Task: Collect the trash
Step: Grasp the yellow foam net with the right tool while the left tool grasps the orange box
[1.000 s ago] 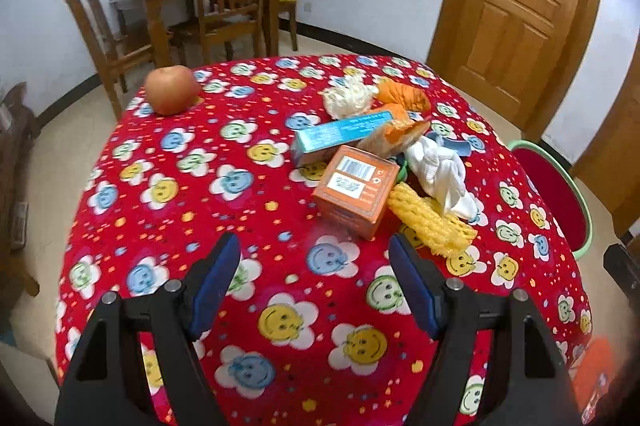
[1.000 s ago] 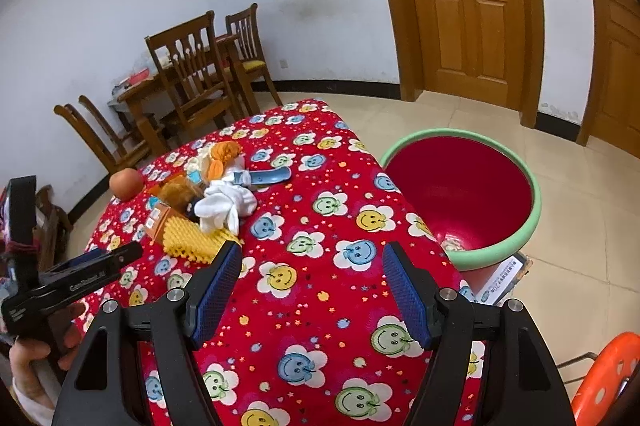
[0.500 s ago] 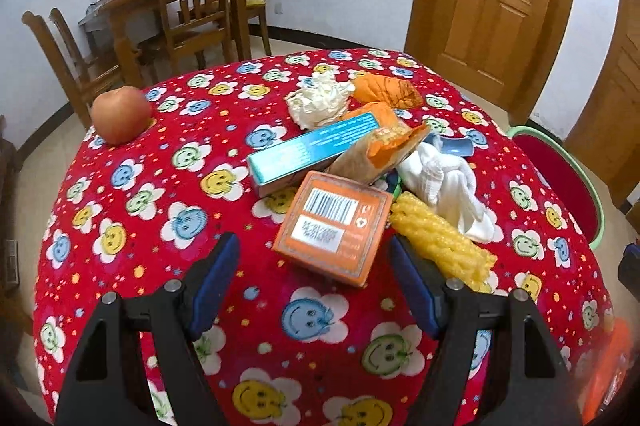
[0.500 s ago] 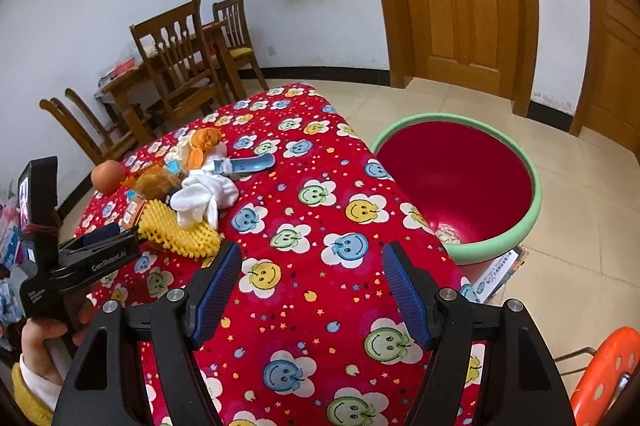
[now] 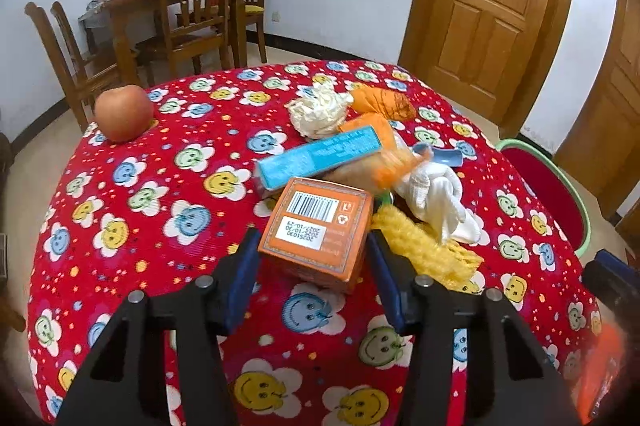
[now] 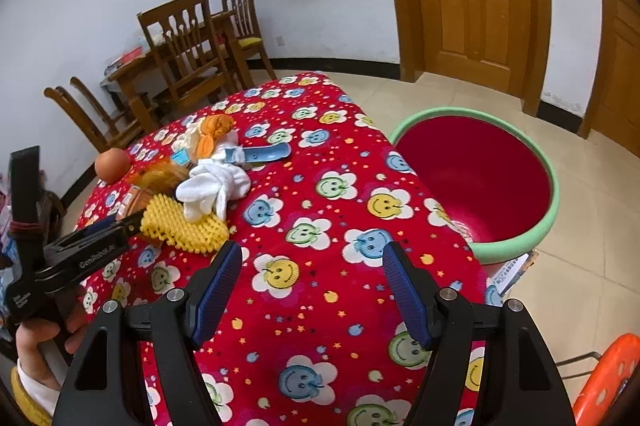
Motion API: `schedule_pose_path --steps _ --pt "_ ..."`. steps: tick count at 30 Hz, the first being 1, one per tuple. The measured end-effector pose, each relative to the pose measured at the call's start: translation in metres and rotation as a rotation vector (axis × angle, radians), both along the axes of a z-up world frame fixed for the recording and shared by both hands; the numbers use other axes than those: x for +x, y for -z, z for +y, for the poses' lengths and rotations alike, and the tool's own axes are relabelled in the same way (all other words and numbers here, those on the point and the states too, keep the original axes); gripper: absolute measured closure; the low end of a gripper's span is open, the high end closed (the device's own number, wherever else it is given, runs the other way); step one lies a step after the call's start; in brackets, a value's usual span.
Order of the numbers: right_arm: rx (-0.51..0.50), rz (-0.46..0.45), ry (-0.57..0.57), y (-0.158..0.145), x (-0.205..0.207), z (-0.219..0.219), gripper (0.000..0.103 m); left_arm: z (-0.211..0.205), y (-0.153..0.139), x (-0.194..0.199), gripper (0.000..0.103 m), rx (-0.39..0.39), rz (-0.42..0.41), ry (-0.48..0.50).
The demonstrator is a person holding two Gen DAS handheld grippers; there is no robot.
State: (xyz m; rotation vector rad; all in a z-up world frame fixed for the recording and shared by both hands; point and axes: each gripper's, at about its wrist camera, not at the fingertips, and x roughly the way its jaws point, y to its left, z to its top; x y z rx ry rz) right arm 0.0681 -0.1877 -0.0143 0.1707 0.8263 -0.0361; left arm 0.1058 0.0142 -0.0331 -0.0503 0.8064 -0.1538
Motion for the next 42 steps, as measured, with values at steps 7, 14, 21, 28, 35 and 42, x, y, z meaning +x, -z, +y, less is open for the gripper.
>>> schedule_pose_path --steps 7,14,21,28,35,42 --pt "0.010 0.007 -0.036 0.004 0.006 0.013 0.029 0.021 -0.008 -0.018 0.054 -0.030 0.005 -0.063" --pt "0.025 0.013 -0.097 0.009 0.016 0.033 0.029 0.038 -0.015 -0.030 0.056 -0.034 -0.005 -0.103" --pt "0.072 0.053 -0.133 0.023 0.038 0.050 0.029 0.046 -0.004 -0.033 0.048 -0.041 0.034 -0.101" --pt "0.099 0.101 -0.124 0.040 0.057 0.055 0.029 0.046 -0.002 -0.034 0.035 -0.071 0.046 -0.098" --pt "0.151 0.144 -0.143 0.057 0.070 0.055 0.049 0.040 -0.002 -0.037 0.035 -0.064 0.040 -0.081" --pt "0.209 0.148 -0.178 0.057 0.061 0.054 0.086 0.028 0.004 -0.035 0.035 -0.056 0.055 -0.063"
